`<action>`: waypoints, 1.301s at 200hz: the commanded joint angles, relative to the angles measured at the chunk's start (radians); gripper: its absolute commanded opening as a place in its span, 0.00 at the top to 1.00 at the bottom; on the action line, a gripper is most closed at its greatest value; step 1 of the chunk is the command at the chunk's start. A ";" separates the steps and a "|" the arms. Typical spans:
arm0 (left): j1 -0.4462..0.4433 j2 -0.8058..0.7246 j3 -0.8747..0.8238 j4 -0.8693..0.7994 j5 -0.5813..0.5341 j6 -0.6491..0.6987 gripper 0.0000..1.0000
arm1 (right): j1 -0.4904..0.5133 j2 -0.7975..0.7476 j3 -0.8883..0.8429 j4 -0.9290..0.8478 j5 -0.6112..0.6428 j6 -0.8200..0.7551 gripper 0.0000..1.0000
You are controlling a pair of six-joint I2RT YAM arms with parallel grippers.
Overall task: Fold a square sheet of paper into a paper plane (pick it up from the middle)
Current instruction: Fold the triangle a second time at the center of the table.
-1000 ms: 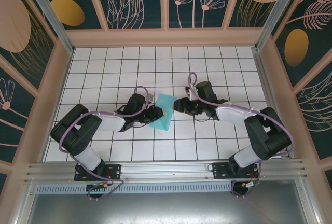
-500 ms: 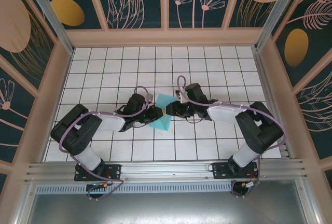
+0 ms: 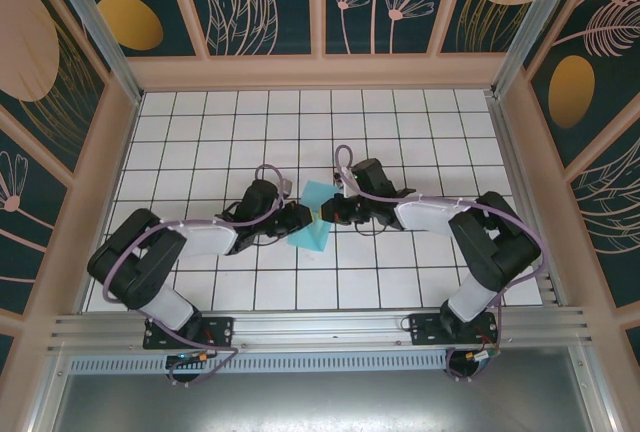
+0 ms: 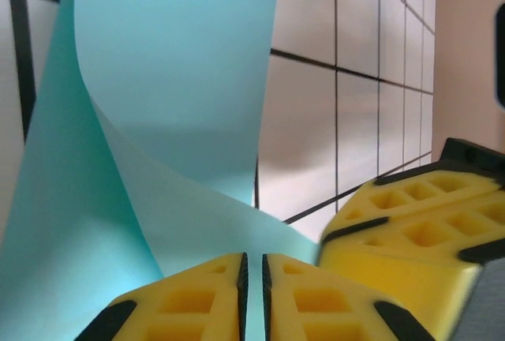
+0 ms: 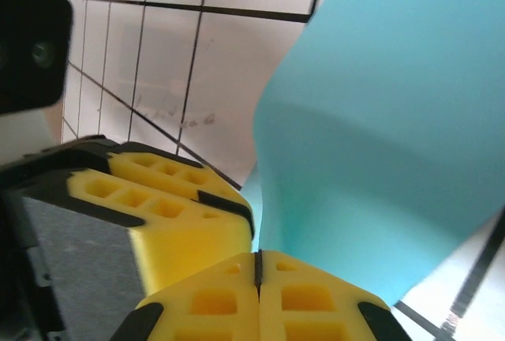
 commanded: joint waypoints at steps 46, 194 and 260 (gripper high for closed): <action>0.047 -0.195 -0.054 -0.177 -0.229 -0.041 0.82 | 0.057 0.140 0.134 -0.059 -0.108 -0.133 1.00; 0.007 -0.093 -0.039 -0.003 -0.021 -0.012 0.81 | -0.036 0.178 0.199 -0.247 0.013 -0.267 1.00; -0.026 0.007 0.027 0.024 0.016 -0.011 0.82 | -0.052 0.190 0.212 -0.261 0.038 -0.297 1.00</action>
